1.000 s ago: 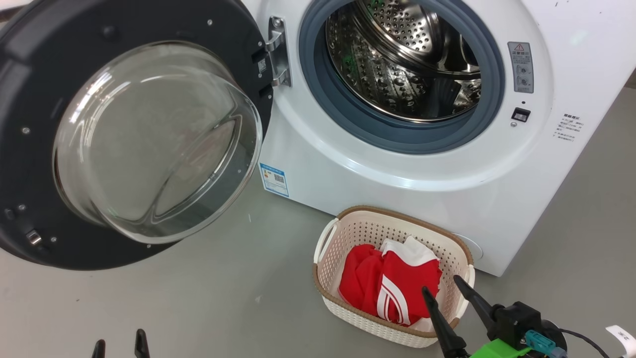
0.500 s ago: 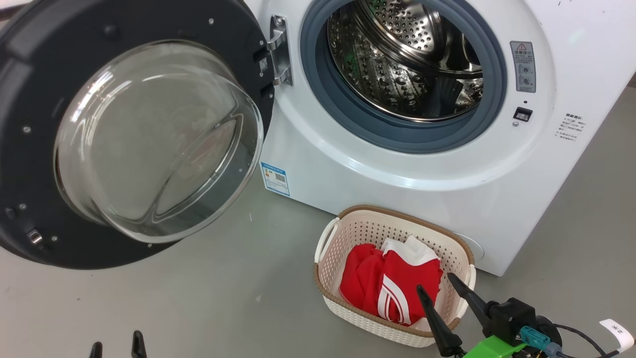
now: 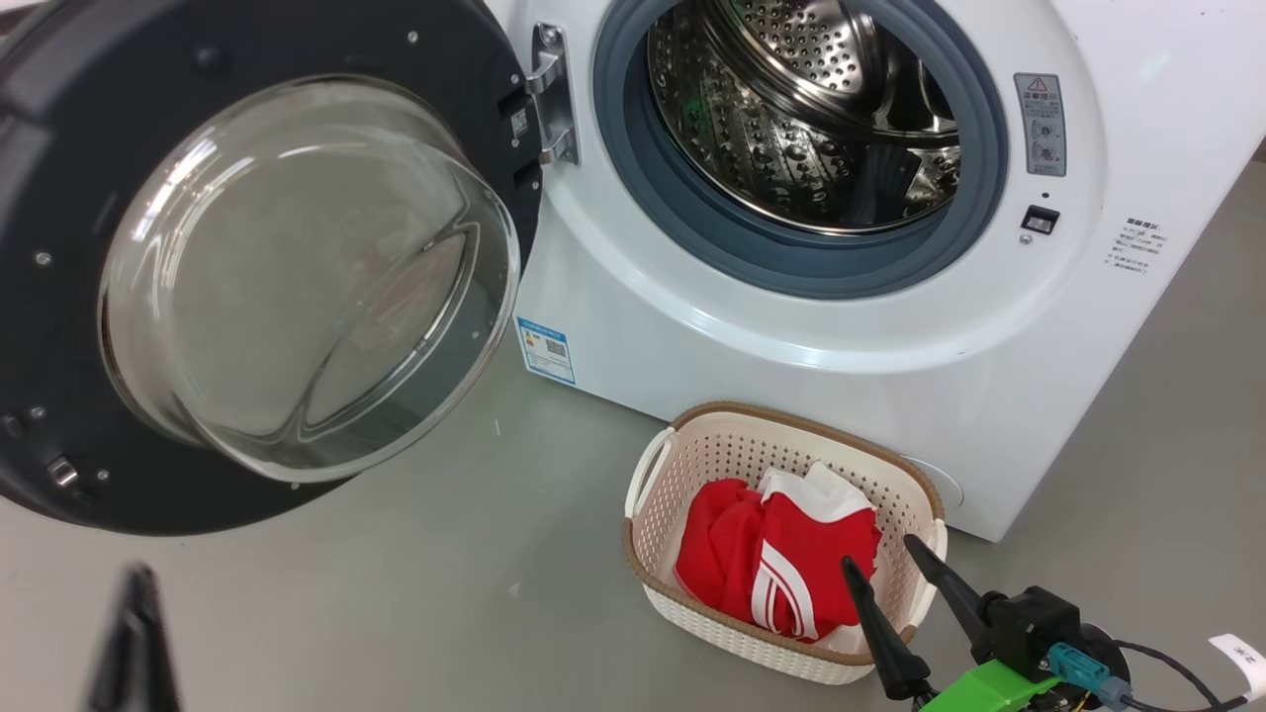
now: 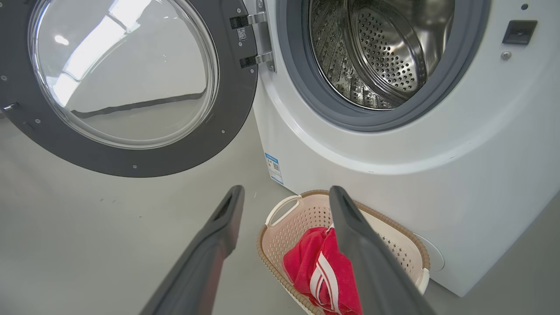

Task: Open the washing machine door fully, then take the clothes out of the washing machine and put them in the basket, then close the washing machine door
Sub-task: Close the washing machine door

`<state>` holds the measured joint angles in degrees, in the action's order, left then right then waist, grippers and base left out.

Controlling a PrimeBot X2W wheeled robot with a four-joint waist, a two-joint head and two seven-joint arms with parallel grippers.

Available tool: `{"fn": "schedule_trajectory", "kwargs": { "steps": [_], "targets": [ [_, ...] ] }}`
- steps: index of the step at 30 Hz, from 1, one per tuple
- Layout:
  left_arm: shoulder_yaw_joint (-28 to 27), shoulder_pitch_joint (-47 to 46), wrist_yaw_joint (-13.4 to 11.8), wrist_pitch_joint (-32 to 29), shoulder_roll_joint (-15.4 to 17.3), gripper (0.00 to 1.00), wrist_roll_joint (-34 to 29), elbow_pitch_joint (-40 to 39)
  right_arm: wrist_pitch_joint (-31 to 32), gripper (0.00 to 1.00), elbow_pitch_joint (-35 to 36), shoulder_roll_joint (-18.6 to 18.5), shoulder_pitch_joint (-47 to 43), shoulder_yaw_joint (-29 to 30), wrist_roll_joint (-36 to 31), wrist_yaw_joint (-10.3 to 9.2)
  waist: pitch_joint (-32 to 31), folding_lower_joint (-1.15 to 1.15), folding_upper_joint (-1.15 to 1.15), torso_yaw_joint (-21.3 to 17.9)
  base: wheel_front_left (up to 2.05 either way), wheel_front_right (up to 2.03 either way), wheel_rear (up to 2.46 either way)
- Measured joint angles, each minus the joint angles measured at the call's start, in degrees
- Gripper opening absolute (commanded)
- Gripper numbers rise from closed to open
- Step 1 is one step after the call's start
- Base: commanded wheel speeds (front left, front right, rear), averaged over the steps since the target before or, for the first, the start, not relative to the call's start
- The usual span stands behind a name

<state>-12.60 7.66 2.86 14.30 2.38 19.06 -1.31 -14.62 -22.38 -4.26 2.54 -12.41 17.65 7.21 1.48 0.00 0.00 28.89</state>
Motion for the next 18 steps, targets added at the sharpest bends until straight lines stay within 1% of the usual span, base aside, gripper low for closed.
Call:
{"fn": "schedule_trajectory", "kwargs": {
  "steps": [2, 4, 5, 8, 12, 15, 18],
  "targets": [
    [-3.18, -3.26, 1.35, 0.05, 0.68, 0.00, -1.36, -2.61, 0.00, 1.00, 0.18, 0.11, -0.05, 0.44, -0.01, 0.00, 0.08, 0.00, 0.00, -0.07, 0.00, 0.00, 0.00],
    [-6.24, -6.88, 2.47, 0.25, 2.65, 0.00, -1.56, -4.16, 0.00, 1.00, 0.29, 0.18, -0.16, 0.82, -0.02, 0.00, 0.17, 0.00, 0.00, -0.15, 0.00, 0.00, 0.00],
    [-6.24, -6.88, 2.47, 0.25, 2.65, 0.00, -1.56, -4.16, 0.00, 1.00, 0.29, 0.18, -0.16, 0.82, -0.02, 0.00, 0.17, 0.00, 0.00, -0.15, 0.00, 0.00, 0.00],
    [-9.80, -12.37, 3.65, 0.41, 6.89, 0.00, -1.51, -4.32, 0.00, 1.00, 0.45, 0.40, -0.58, 1.42, -0.10, 0.00, 0.31, 0.00, 0.00, -0.31, 0.00, 0.00, 0.00],
    [-13.05, -21.36, 4.23, 0.42, 13.49, 0.00, 0.73, -1.40, 0.00, 1.00, 0.74, 0.56, -1.42, 2.23, -0.15, 0.00, 0.73, 0.00, 0.00, -0.48, 0.00, 0.00, 0.00],
    [-13.38, -28.28, 4.24, 0.44, 18.20, 0.00, 2.97, 1.41, 0.00, 1.00, 1.33, 0.70, -1.41, 2.81, -0.60, 0.00, 1.39, 0.00, 0.00, -0.54, 0.00, 0.00, 0.00],
    [-12.10, -34.60, 4.24, 0.49, 22.19, 0.00, 6.65, 5.45, 0.00, 1.00, 1.57, 0.79, -1.41, 3.36, -1.01, 0.00, 2.13, 0.00, 0.00, -0.53, 0.00, 0.00, 0.00]
  ]
}}
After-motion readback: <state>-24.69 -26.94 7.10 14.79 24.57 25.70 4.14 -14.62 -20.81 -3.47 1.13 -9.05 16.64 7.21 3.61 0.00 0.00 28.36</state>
